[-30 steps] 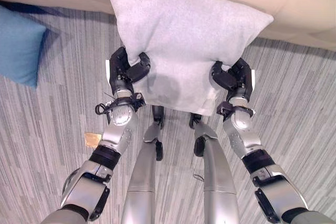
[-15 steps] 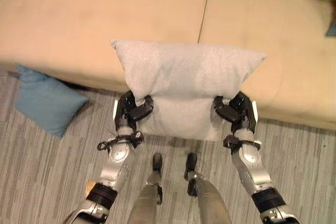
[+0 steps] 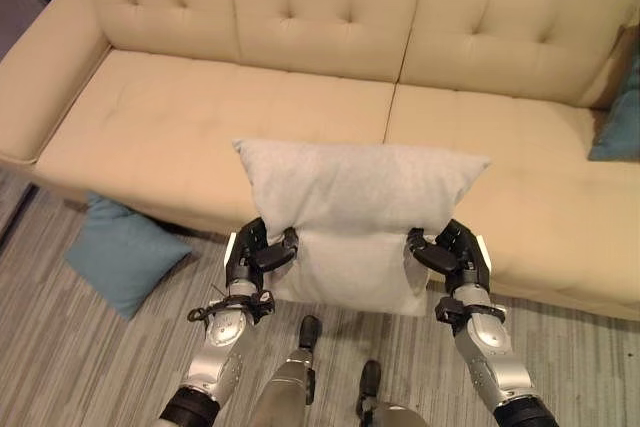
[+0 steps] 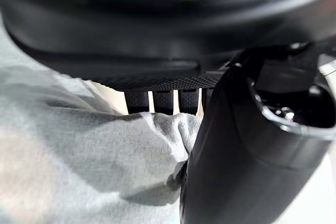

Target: Pick up all the scattered cushions and arrange them neatly on the sofa.

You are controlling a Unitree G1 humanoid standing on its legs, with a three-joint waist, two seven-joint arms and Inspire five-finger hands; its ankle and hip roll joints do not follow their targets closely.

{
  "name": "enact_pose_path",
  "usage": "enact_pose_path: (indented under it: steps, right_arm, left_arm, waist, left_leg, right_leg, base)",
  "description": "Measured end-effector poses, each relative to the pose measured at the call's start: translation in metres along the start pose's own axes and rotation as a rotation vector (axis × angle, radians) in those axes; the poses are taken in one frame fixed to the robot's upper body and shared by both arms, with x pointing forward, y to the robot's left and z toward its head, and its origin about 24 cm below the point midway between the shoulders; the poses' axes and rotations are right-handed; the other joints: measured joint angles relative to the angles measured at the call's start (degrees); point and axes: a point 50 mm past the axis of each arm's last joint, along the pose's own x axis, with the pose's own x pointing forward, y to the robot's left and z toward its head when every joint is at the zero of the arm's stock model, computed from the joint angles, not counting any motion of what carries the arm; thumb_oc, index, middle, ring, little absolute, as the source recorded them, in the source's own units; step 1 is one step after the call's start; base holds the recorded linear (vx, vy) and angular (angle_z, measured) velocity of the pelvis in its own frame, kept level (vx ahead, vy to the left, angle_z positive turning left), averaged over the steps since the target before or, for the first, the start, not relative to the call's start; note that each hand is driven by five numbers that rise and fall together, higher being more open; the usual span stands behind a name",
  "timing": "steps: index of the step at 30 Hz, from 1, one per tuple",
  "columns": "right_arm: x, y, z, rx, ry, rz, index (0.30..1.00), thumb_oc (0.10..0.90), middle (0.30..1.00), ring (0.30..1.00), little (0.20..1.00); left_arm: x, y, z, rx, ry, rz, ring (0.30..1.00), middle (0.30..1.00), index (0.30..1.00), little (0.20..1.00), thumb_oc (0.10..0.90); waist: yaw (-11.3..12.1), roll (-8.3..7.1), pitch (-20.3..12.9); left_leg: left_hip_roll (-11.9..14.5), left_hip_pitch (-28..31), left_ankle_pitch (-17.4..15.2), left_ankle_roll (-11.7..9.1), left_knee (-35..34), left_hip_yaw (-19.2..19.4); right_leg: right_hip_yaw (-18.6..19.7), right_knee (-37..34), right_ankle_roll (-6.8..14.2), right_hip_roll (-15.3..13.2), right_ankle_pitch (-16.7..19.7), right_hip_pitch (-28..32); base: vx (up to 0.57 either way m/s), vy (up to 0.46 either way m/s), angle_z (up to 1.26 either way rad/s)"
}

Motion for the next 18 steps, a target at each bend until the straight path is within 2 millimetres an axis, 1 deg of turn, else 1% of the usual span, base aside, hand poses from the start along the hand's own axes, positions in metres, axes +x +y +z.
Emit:
enact_pose_path:
  steps: [1,2,3,5,7,8,9,10,11,12,13,14,15,16,17,18]
  right_arm:
    - [-0.003,-0.001,-0.004,0.006,0.017,-0.007,0.300,0.400,0.300,0.300,0.300]
    - [-0.005,-0.001,-0.008,0.012,0.030,-0.012,0.300,0.400,0.300,0.300,0.300]
    - [-0.007,0.001,-0.011,0.022,0.044,-0.015,0.300,0.400,0.300,0.300,0.300]
    - [-0.007,0.005,-0.012,0.039,0.048,-0.009,0.300,0.400,0.300,0.300,0.300]
    - [-0.006,0.012,-0.012,0.056,0.047,0.011,0.300,0.400,0.300,0.300,0.300]
    - [-0.005,0.017,-0.011,0.054,0.047,0.037,0.300,0.400,0.300,0.300,0.300]
    - [-0.004,0.019,-0.011,0.057,0.048,0.044,0.300,0.400,0.300,0.300,0.300]
    - [-0.005,0.022,-0.013,0.073,0.054,0.043,0.300,0.400,0.300,0.300,0.300]
    - [-0.006,0.022,-0.013,0.073,0.054,0.045,0.300,0.400,0.300,0.300,0.300]
    - [-0.005,0.021,-0.012,0.071,0.051,0.050,0.300,0.400,0.300,0.300,0.300]
    - [-0.005,0.021,-0.011,0.069,0.049,0.056,0.300,0.400,0.300,0.300,0.300]
    - [-0.005,0.021,-0.012,0.069,0.050,0.058,0.300,0.400,0.300,0.300,0.300]
    - [-0.006,0.021,-0.012,0.069,0.053,0.059,0.300,0.400,0.300,0.300,0.300]
    - [-0.006,0.022,-0.014,0.068,0.063,0.063,0.300,0.400,0.300,0.300,0.300]
    - [-0.006,0.022,-0.014,0.067,0.067,0.064,0.300,0.400,0.300,0.300,0.300]
    - [-0.006,0.022,-0.015,0.064,0.073,0.064,0.300,0.400,0.300,0.300,0.300]
  left_arm:
    - [-0.001,0.001,-0.002,0.010,0.012,-0.006,0.300,0.300,0.300,0.300,0.400]
    - [-0.002,0.002,-0.002,0.021,0.015,-0.011,0.300,0.300,0.300,0.300,0.400]
    - [-0.001,0.006,-0.001,0.043,0.015,-0.016,0.300,0.300,0.300,0.300,0.400]
    - [-0.001,0.011,0.000,0.066,0.023,-0.014,0.300,0.300,0.300,0.300,0.400]
    - [0.000,0.014,0.002,0.075,0.023,-0.007,0.300,0.300,0.300,0.300,0.400]
    - [0.002,0.018,0.005,0.077,0.010,0.008,0.300,0.300,0.300,0.300,0.400]
    - [0.003,0.020,0.009,0.084,-0.001,0.015,0.300,0.300,0.300,0.300,0.400]
    - [0.003,0.021,0.010,0.096,-0.007,0.013,0.300,0.300,0.300,0.300,0.400]
    - [0.003,0.022,0.009,0.097,-0.004,0.015,0.300,0.300,0.300,0.300,0.400]
    - [0.003,0.022,0.009,0.098,-0.004,0.016,0.300,0.300,0.300,0.300,0.400]
    - [0.003,0.022,0.009,0.098,-0.005,0.016,0.300,0.300,0.300,0.300,0.400]
    - [0.002,0.023,0.009,0.100,-0.004,0.017,0.300,0.300,0.300,0.300,0.400]
    - [0.002,0.024,0.009,0.101,-0.002,0.018,0.300,0.300,0.300,0.300,0.400]
    - [0.002,0.025,0.007,0.101,0.004,0.024,0.300,0.300,0.300,0.300,0.400]
    - [0.002,0.025,0.007,0.101,0.007,0.026,0.300,0.300,0.300,0.300,0.400]
    - [0.001,0.026,0.005,0.100,0.012,0.030,0.300,0.300,0.300,0.300,0.400]
  waist:
    - [-1.25,-0.97,-0.52]
    - [-1.57,-2.30,-1.23]
    - [-1.53,-4.49,-1.75]
    - [-1.13,-5.71,-2.22]
    - [-0.20,-5.95,-2.24]
    - [0.36,-5.18,-2.03]
    - [0.13,-4.14,-1.86]
    - [0.06,-4.09,-1.82]
    - [0.05,-4.12,-1.85]
    - [0.19,-4.06,-1.89]
    - [0.11,-3.91,-1.94]
    - [0.03,-3.84,-1.92]
    - [0.04,-3.85,-1.93]
    - [-0.13,-3.76,-1.95]
    - [-0.24,-3.73,-1.96]
    - [-0.69,-3.69,-1.94]
  left_leg:
    - [-1.04,0.53,2.20,2.55,-0.08,0.36]
    - [-1.97,1.11,1.96,2.91,-0.89,0.79]
    - [-3.40,2.46,1.68,3.79,-1.28,2.46]
    - [-4.67,4.43,1.38,3.99,-2.10,3.86]
    - [-5.80,7.60,0.45,4.62,-3.20,5.76]
    - [-5.69,9.40,-0.96,6.51,-3.03,6.56]
    - [-5.14,10.55,-1.47,7.11,-2.92,6.43]
    - [-5.23,12.40,-3.44,7.92,-2.71,6.09]
    - [-5.40,12.95,-4.07,8.34,-2.65,5.96]
    - [-5.68,13.28,-4.31,8.17,-2.85,5.83]
    - [-5.86,13.27,-4.31,8.17,-2.99,5.55]
    - [-6.00,13.23,-3.90,7.65,-2.95,5.36]
    - [-6.07,13.22,-3.91,7.65,-2.99,5.25]
    - [-6.10,13.24,-4.13,7.47,-3.12,4.77]
    - [-6.07,13.24,-4.17,7.41,-3.20,4.47]
    - [-5.96,13.29,-4.33,7.14,-3.46,3.78]
  right_leg:
    - [-0.12,0.74,0.89,-1.05,-1.29,0.57]
    - [-0.06,1.22,1.70,-2.17,-2.03,0.39]
    - [0.50,2.05,2.99,-4.29,-3.03,0.65]
    - [0.26,2.54,3.79,-6.01,-3.49,1.55]
    - [0.23,5.91,5.91,-8.08,-4.35,1.65]
    - [0.45,12.49,7.26,-8.19,-5.16,-0.13]
    - [1.11,21.43,7.99,-8.77,-5.50,-3.43]
    - [2.12,32.35,9.37,-9.87,-5.99,-7.95]
    - [2.50,34.36,9.26,-10.12,-6.65,-8.99]
    - [3.20,34.65,8.67,-10.21,-7.15,-10.49]
    - [3.17,32.65,7.84,-10.19,-7.66,-11.27]
    - [3.04,29.62,7.64,-10.15,-7.60,-11.96]
    - [3.04,28.83,7.62,-10.13,-7.60,-12.25]
    - [2.86,24.02,6.65,-9.92,-6.89,-13.19]
    - [2.79,21.66,6.15,-9.76,-6.28,-13.40]
    - [3.00,16.45,4.88,-9.27,-4.03,-14.86]
  base:
    - [0.22,0.137,-0.04]
    - [0.20,0.153,-0.04]
    - [0.16,0.162,-0.24]
    - [0.14,0.165,-0.33]
    - [0.04,0.168,-0.48]
    - [0.05,0.184,-0.39]
    - [0.14,0.168,-0.22]
    - [0.16,0.076,0.05]
    - [0.14,0.040,0.03]
    - [0.09,-0.018,0.09]
    - [0.10,-0.030,0.13]
    - [0.15,-0.053,0.13]
    - [0.16,-0.073,0.13]
    - [0.17,-0.098,0.10]
    - [0.17,-0.111,0.19]
    - [0.17,-0.119,0.24]
